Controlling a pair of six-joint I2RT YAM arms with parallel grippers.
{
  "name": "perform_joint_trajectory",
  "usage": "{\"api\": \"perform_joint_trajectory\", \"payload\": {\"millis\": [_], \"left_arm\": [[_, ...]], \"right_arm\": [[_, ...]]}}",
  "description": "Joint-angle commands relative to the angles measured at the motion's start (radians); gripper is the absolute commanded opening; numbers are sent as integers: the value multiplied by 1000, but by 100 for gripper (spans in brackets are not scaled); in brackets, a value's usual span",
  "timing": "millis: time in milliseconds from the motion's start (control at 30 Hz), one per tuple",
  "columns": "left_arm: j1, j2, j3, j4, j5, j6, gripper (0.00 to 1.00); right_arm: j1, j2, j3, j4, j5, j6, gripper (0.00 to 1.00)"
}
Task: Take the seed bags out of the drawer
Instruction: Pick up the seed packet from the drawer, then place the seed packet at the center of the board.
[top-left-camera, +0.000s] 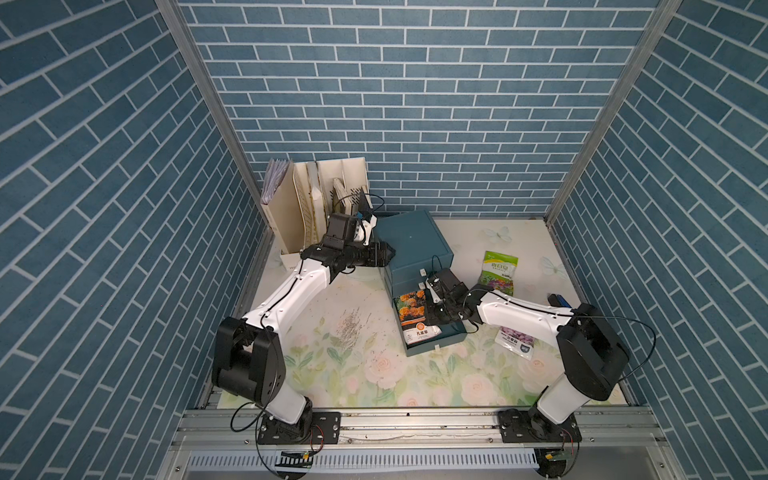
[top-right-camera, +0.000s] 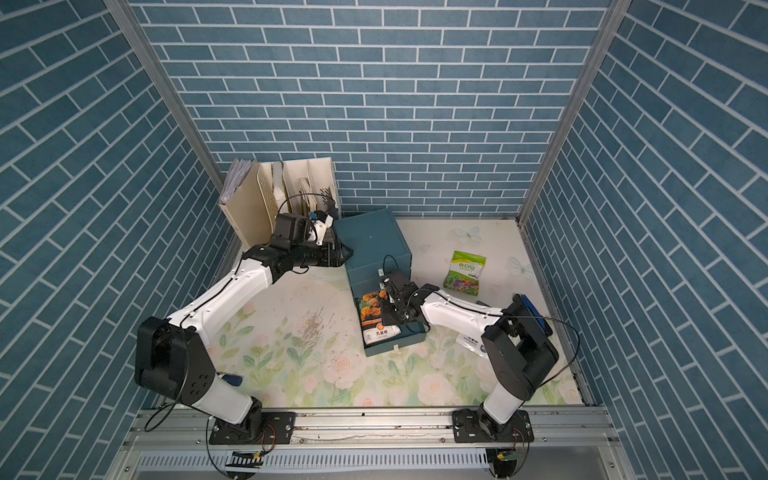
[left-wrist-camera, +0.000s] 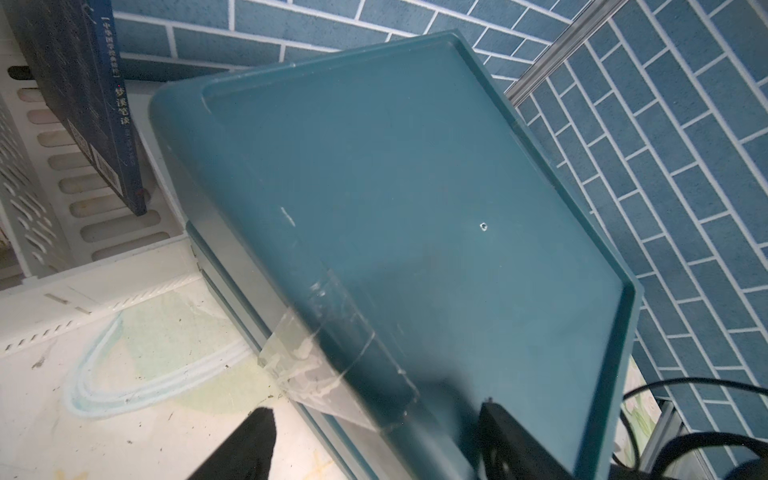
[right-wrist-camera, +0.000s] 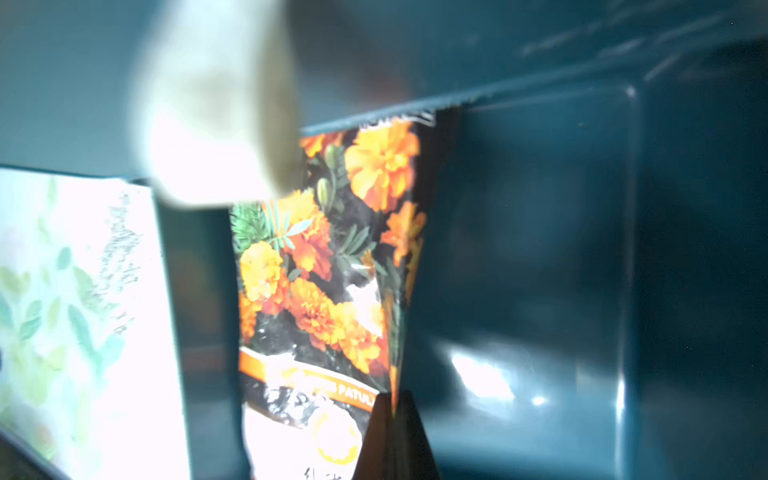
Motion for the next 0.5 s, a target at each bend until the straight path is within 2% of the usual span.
{"api": "perform_joint_trajectory", "payload": {"millis": [0, 467], "left_arm": [[13, 32, -46, -200, -73, 50, 81], [13, 31, -48, -198, -71, 50, 81]], "right_arm": [[-3, -59, 30, -50, 14, 22, 0], [-7, -247, -48, -162, -22, 77, 0]]}}
